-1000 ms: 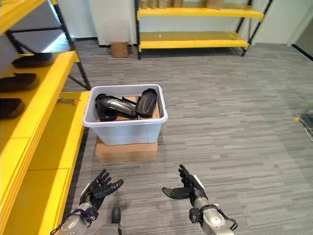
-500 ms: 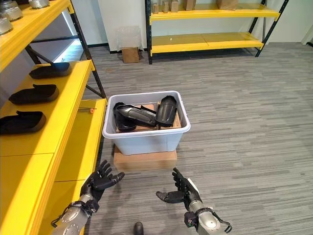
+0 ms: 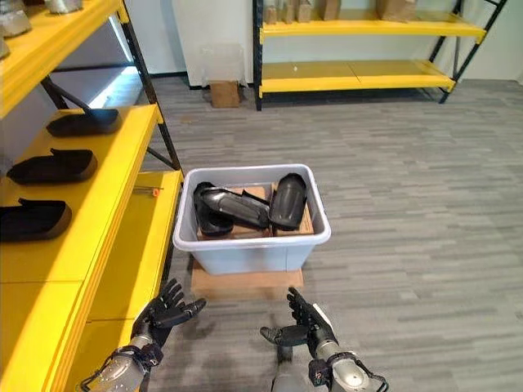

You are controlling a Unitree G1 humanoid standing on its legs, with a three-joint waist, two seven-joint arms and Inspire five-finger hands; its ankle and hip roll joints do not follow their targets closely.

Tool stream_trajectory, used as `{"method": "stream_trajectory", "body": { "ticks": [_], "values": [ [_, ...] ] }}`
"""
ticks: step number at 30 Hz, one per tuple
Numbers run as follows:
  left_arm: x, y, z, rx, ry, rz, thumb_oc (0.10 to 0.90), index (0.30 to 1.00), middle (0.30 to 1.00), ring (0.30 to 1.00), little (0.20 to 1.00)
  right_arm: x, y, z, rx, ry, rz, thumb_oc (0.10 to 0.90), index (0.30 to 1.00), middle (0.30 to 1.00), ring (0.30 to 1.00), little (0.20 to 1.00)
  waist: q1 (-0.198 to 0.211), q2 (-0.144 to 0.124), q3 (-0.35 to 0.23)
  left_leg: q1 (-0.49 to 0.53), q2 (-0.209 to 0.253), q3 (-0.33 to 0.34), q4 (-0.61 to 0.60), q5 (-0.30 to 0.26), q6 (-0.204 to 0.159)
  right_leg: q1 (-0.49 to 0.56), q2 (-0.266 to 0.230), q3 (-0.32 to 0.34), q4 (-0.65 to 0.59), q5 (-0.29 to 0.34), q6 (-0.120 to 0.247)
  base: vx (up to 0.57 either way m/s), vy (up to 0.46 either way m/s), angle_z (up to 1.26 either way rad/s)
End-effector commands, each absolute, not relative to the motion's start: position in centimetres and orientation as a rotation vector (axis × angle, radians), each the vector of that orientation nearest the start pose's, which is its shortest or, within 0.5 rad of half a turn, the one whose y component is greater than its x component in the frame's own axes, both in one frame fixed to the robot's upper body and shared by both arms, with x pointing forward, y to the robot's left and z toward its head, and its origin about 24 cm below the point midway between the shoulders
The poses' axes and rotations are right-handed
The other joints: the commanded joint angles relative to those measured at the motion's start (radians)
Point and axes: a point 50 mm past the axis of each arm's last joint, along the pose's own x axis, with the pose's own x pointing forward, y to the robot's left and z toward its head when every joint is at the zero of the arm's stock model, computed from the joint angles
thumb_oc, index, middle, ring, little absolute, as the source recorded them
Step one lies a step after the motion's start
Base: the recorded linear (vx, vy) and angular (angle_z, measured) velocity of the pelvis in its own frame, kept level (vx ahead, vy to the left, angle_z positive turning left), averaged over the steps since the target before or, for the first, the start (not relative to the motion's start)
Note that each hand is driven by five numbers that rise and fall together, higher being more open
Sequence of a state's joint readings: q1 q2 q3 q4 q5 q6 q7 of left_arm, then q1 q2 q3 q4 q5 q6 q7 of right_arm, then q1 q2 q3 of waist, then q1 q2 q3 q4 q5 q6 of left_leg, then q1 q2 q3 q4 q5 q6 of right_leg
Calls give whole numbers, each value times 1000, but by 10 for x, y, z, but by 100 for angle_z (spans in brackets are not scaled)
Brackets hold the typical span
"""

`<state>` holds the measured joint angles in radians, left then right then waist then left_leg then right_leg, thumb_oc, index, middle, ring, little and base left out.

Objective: Move parts from the plastic box to the shelf.

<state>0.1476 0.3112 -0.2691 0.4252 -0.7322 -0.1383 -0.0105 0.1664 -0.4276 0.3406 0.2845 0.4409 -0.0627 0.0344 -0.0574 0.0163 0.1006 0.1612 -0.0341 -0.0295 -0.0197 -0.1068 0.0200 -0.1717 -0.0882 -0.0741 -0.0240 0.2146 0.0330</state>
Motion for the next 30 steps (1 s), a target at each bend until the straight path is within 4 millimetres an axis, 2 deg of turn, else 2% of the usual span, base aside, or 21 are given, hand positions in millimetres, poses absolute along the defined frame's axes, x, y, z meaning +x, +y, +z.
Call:
{"method": "stream_trajectory", "body": {
  "ticks": [1,5,7,9,11,12,13,14,15,17,18,19,20,21,22,23,24,25,26,28,30],
  "values": [
    [224,194,-26,-353,223,-3,900,1000,1000,1000,1000,216,-193,-15,2,249,195,900,1000,1000,1000,1000,-15,-29,-31,2,109,9,104,-34,-61,-21,-27,12,62,-124,71,161,-196,-7],
    [226,191,-26,-386,221,3,900,1000,1000,1000,1000,217,-197,-13,-3,243,181,900,1000,1000,1000,1000,-13,-26,-33,-19,135,-11,160,5,-86,-12,5,8,92,-175,39,156,-167,0],
    [225,190,-26,-394,223,3,900,1000,1000,1000,1000,216,-200,-13,-3,243,175,900,1000,1000,1000,1000,-8,-32,-25,-57,142,-26,263,78,-105,12,19,1,107,-209,11,158,-163,5],
    [225,190,-26,-394,223,3,900,1000,1000,1000,1000,216,-200,-13,-3,243,175,900,1000,1000,1000,1000,-9,-32,-25,-59,142,-28,266,77,-106,12,19,0,108,-210,11,90,-93,10],
    [221,191,-28,-400,233,10,900,1000,1000,1000,1000,213,-202,-14,-4,254,176,900,1000,1000,1000,1000,2,-54,-7,-145,131,-58,490,207,-112,64,36,12,108,-246,-31,131,-151,4],
    [221,191,-28,-400,233,10,900,1000,1000,1000,1000,213,-202,-14,-4,254,176,900,1000,1000,1000,1000,1,-53,-7,-150,132,-60,497,205,-113,64,36,10,108,-246,-31,102,-170,12],
    [220,193,-28,-407,235,20,900,1000,1000,1000,1000,213,-203,-13,-7,247,174,900,1000,1000,1000,1000,22,-82,24,-239,89,-68,689,250,-109,103,27,14,104,-258,-49,113,-197,-7],
    [217,196,-30,-406,245,35,900,1000,1000,1000,1000,212,-204,-11,-14,242,174,900,1000,1000,1000,1000,30,-101,48,-312,93,-29,790,230,-93,125,18,15,104,-264,-60,118,-194,-5],
    [217,196,-30,-405,245,35,900,1000,1000,1000,1000,212,-204,-11,-14,242,174,900,1000,1000,1000,1000,31,-99,48,-313,95,-28,794,226,-93,125,21,16,104,-264,-59,98,-102,-14],
    [215,196,-30,-406,248,35,900,1000,1000,1000,1000,211,-206,-12,-19,249,164,900,1000,1000,1000,1000,37,-101,54,-347,114,-3,756,210,-89,140,17,13,100,-271,-56,135,25,4],
    [212,200,-34,-397,265,51,900,1000,1000,1000,1000,209,-208,-14,-17,253,145,900,1000,1000,1000,1000,39,-91,49,-371,199,48,489,187,-93,166,16,3,83,-291,-35,191,79,5],
    [212,200,-35,-398,266,51,900,1000,1000,1000,1000,208,-208,-14,-17,254,145,900,1000,1000,1000,1000,43,-95,51,-357,197,54,475,191,-93,172,14,7,82,-293,-36,294,149,13],
    [212,201,-35,-388,264,55,900,1000,1000,1000,1000,209,-209,-14,-27,248,136,900,1000,1000,1000,1000,48,-87,47,-356,235,59,299,198,-99,185,12,1,80,-305,-18,182,109,6],
    [210,201,-36,-385,270,56,900,1000,1000,1000,1000,208,-210,-14,-27,250,137,900,1000,1000,1000,1000,54,-83,44,-329,242,49,197,205,-101,189,13,8,83,-312,-13,169,114,10],
    [210,201,-36,-385,270,56,900,1000,1000,1000,1000,208,-210,-14,-27,250,137,900,1000,1000,1000,1000,55,-83,45,-326,242,50,195,206,-101,190,13,9,83,-312,-12,217,142,-18],
    [210,203,-36,-374,266,62,900,1000,1000,1000,1000,208,-209,-14,-38,246,140,900,1000,1000,1000,1000,71,-66,39,-322,256,-22,84,247,-113,201,22,21,102,-337,0,156,100,-25],
    [210,203,-36,-374,266,62,900,1000,1000,1000,1000,208,-209,-14,-38,247,140,900,1000,1000,1000,1000,71,-66,42,-316,255,-22,79,249,-114,203,22,20,103,-339,0,267,183,-45],
    [211,203,-36,-376,267,64,900,1000,1000,1000,1000,206,-207,-18,-31,266,148,900,1000,1000,1000,1000,65,-60,24,-273,242,-40,60,206,-113,207,20,31,123,-349,8,114,82,-49],
    [211,203,-36,-376,268,64,900,1000,1000,1000,1000,206,-207,-18,-31,267,148,900,1000,1000,1000,1000,67,-61,26,-268,242,-37,58,206,-113,209,20,33,123,-350,9,217,216,-61],
    [214,201,-33,-368,259,36,900,1000,1000,1000,1000,203,-206,-19,-4,267,137,900,1000,1000,1000,1000,54,-62,4,-240,225,9,55,179,-110,214,-10,29,135,-343,26,166,225,-50],
    [214,201,-33,-360,261,28,900,1000,1000,1000,1000,202,-206,-20,1,269,138,900,1000,1000,1000,1000,52,-63,-2,-231,215,21,54,167,-104,219,-22,31,132,-339,34,63,97,-10]
  ]
}}
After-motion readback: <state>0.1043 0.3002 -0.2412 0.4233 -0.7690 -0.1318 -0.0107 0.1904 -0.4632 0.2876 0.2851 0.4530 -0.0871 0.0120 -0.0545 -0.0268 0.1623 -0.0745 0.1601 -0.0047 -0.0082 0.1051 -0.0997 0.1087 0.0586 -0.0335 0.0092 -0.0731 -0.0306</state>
